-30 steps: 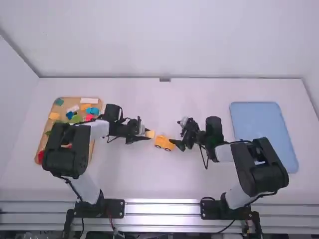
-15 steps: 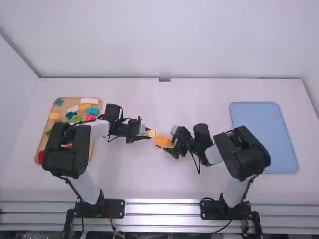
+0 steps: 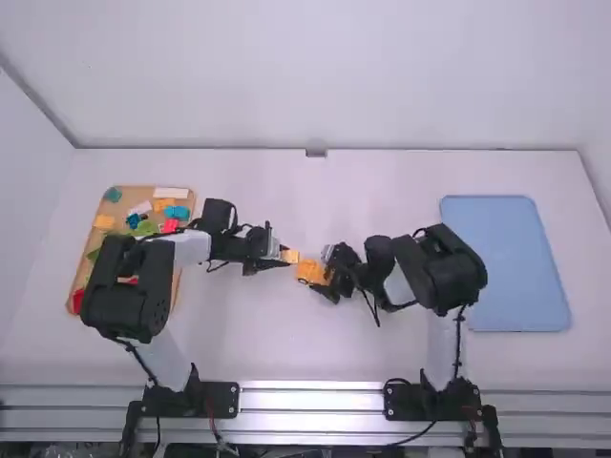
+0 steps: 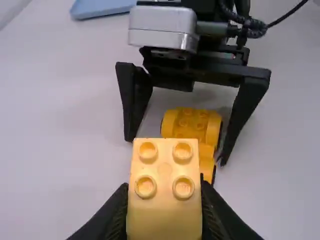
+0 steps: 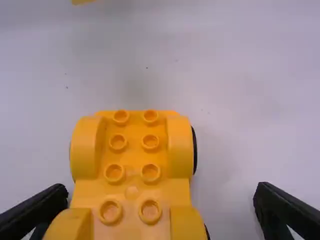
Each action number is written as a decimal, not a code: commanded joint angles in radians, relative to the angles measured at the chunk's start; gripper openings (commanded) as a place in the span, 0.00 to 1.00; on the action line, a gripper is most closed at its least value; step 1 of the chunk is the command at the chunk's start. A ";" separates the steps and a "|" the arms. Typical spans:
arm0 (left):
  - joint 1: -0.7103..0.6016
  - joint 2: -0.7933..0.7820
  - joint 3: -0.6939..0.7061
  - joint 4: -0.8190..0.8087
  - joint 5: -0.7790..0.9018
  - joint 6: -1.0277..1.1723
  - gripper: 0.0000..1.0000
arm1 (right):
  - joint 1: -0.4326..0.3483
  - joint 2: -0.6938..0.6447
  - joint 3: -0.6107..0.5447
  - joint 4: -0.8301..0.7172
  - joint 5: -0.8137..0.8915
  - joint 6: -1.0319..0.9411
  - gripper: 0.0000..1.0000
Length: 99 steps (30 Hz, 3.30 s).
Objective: Assemble lego blocks to make yellow taxi
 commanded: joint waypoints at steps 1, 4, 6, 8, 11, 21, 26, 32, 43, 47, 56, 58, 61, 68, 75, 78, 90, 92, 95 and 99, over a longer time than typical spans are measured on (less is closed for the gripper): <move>-0.017 -0.012 0.012 -0.005 0.035 -0.019 0.18 | -0.008 0.028 0.008 -0.003 -0.027 -0.097 0.98; -0.033 -0.012 0.012 -0.008 0.024 -0.019 0.19 | -0.025 0.032 0.014 -0.006 -0.063 -0.150 0.95; -0.045 -0.012 0.012 -0.008 0.022 -0.019 0.19 | -0.038 0.032 0.019 -0.013 -0.089 -0.171 0.93; -0.074 -0.012 0.012 -0.003 -0.020 -0.020 0.17 | -0.072 0.032 0.040 -0.060 -0.152 -0.210 0.91; -0.097 -0.012 0.012 -0.002 -0.060 -0.031 0.16 | -0.103 0.032 0.068 -0.134 -0.224 -0.275 0.87; -0.121 -0.012 0.012 0.060 -0.095 -0.150 0.16 | -0.123 0.032 0.217 -0.510 -0.293 -0.541 0.86; -0.125 -0.012 0.009 0.048 -0.096 -0.150 0.16 | -0.111 0.032 0.251 -0.562 -0.293 -0.557 0.87; -0.126 -0.012 -0.017 0.088 -0.096 -0.155 0.17 | -0.127 0.032 0.255 -0.567 -0.297 -0.586 0.82; -0.161 -0.011 -0.032 0.139 -0.106 -0.213 0.18 | -0.115 0.032 0.255 -0.567 -0.299 -0.595 0.82; -0.169 -0.011 -0.032 0.137 -0.162 -0.263 0.14 | -0.104 0.032 0.255 -0.583 -0.289 -0.631 0.82; -0.183 -0.011 -0.032 0.136 -0.202 -0.323 0.16 | -0.098 0.032 0.256 -0.623 -0.289 -0.669 0.59; -0.192 -0.011 -0.031 0.135 -0.205 -0.334 0.16 | -0.100 0.032 0.260 -0.624 -0.289 -0.668 0.53; -0.204 -0.011 -0.033 0.132 -0.219 -0.333 0.16 | -0.106 0.032 0.266 -0.627 -0.290 -0.644 0.52; -0.202 -0.011 -0.034 0.127 -0.238 -0.333 0.16 | -0.106 0.032 0.270 -0.627 -0.289 -0.630 0.51; -0.222 -0.011 -0.034 0.112 -0.306 -0.333 0.11 | -0.091 0.032 0.270 -0.626 -0.286 -0.631 0.51; -0.230 -0.011 -0.034 0.109 -0.314 -0.333 0.10 | -0.093 0.032 0.270 -0.626 -0.285 -0.631 0.52; -0.228 -0.011 -0.035 0.116 -0.344 -0.333 0.09 | -0.093 0.032 0.270 -0.610 -0.286 -0.578 0.53; -0.232 -0.011 -0.035 0.116 -0.347 -0.333 0.08 | -0.093 0.032 0.270 -0.603 -0.286 -0.569 0.53; -0.234 -0.011 -0.035 0.120 -0.350 -0.333 0.08 | -0.093 0.032 0.270 -0.600 -0.286 -0.563 0.54; -0.235 -0.011 -0.035 0.129 -0.371 -0.332 0.08 | -0.093 0.032 0.270 -0.600 -0.286 -0.562 0.54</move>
